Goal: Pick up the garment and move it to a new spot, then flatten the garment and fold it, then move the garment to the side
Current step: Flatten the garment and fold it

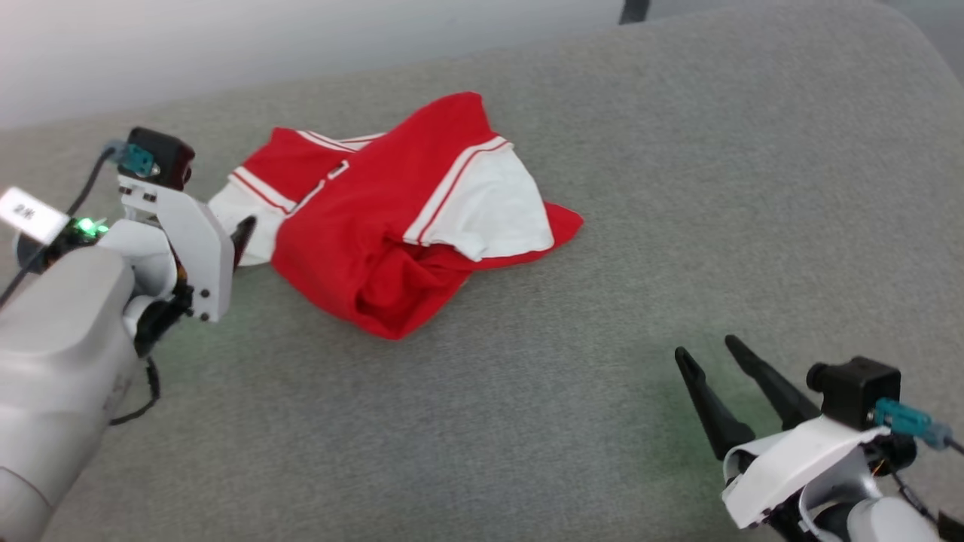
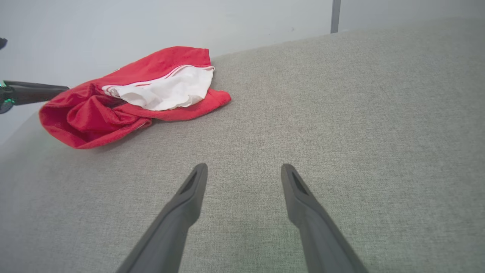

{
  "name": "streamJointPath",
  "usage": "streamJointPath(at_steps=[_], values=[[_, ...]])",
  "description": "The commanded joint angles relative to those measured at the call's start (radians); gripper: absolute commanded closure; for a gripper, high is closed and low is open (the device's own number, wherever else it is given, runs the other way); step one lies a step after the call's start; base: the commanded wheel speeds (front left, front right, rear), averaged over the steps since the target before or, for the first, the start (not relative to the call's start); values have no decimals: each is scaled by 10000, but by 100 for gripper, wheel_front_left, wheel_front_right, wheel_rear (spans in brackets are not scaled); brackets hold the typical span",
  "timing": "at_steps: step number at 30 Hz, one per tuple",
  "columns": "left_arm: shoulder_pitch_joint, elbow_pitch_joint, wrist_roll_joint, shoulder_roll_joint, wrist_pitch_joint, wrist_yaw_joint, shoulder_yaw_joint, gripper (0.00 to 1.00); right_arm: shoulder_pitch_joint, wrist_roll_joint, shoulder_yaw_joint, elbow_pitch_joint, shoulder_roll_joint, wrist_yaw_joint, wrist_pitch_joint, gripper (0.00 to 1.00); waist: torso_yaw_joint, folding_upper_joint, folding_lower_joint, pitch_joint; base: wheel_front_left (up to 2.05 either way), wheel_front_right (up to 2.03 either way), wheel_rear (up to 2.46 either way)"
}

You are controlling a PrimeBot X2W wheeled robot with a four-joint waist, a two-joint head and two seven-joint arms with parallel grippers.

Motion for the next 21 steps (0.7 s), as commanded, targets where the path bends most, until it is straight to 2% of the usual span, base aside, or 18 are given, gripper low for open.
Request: streamJointPath(at_steps=[1,8,12,17,21], values=[[170,-71,-254,-49,-370,-31,210,0,-190,-133,64,-59,-184,-11,148,0,328,0,0,-246,0,0,0],[1121,-728,-1425,-307,-2156,51,1310,0,-753,-247,516,-192,-948,-11,959,0,1206,0,0,-566,0,0,0],[2188,-1439,-2092,-348,-3110,254,1871,0,-1148,-200,850,-315,-1384,-11,1423,0,1803,0,0,-631,0,0,0],[3774,-2592,-2725,-264,-4019,887,2599,0,-2044,-207,1811,-521,-1982,-13,2126,0,2540,0,0,-646,0,0,0],[5080,-3782,-2384,-187,-4237,1708,3419,0,-3176,-7,2939,-528,-2441,-13,2771,0,3127,0,0,-667,0,0,0]])
